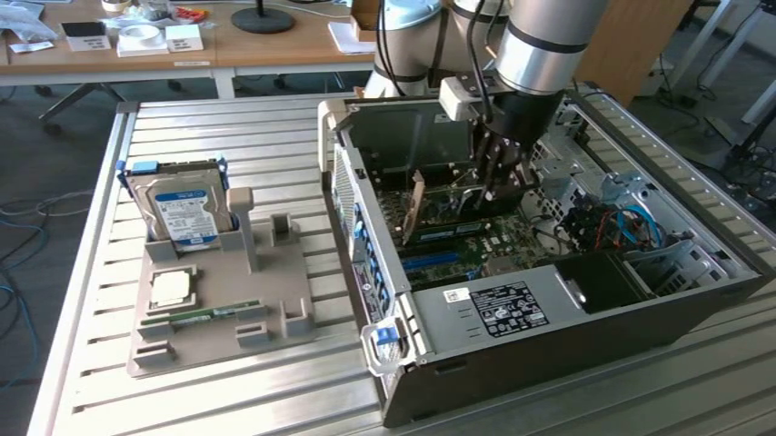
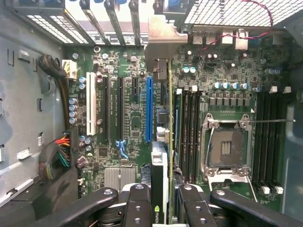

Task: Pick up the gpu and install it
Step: 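Insert the gpu into the slot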

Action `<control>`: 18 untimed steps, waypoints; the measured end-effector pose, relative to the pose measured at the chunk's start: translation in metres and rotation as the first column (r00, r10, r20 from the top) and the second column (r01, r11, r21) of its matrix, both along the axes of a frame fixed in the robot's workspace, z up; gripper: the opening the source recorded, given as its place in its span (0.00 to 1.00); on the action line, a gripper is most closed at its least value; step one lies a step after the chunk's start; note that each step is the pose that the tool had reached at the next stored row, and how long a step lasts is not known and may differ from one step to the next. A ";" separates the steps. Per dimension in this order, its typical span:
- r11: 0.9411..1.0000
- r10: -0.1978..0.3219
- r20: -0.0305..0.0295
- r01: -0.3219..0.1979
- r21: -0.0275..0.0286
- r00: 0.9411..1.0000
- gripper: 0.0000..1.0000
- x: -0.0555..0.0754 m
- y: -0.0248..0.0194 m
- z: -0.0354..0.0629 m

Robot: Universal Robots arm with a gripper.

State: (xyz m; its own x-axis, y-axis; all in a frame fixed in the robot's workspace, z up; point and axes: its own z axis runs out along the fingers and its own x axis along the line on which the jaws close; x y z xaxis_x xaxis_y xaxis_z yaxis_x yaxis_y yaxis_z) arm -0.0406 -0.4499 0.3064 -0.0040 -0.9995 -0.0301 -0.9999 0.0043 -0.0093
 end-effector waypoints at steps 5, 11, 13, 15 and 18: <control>1.000 0.000 0.000 0.000 0.000 1.000 0.27 0.000 0.0000 -0.0001; 1.000 0.000 0.005 0.000 0.002 1.000 0.27 -0.002 0.0000 -0.0020; 1.000 0.000 0.005 0.000 0.002 1.000 0.27 -0.003 0.0000 -0.0021; 1.000 0.000 0.007 0.000 0.004 1.000 0.27 -0.003 -0.0002 -0.0025; 1.000 0.000 0.011 0.000 0.009 1.000 0.27 -0.004 -0.0009 -0.0030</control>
State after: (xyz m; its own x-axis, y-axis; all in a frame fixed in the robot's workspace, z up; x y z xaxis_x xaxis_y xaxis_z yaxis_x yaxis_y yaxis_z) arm -0.0446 -0.4508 0.3033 -0.0037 -0.9992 -0.0395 -0.9998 0.0044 -0.0200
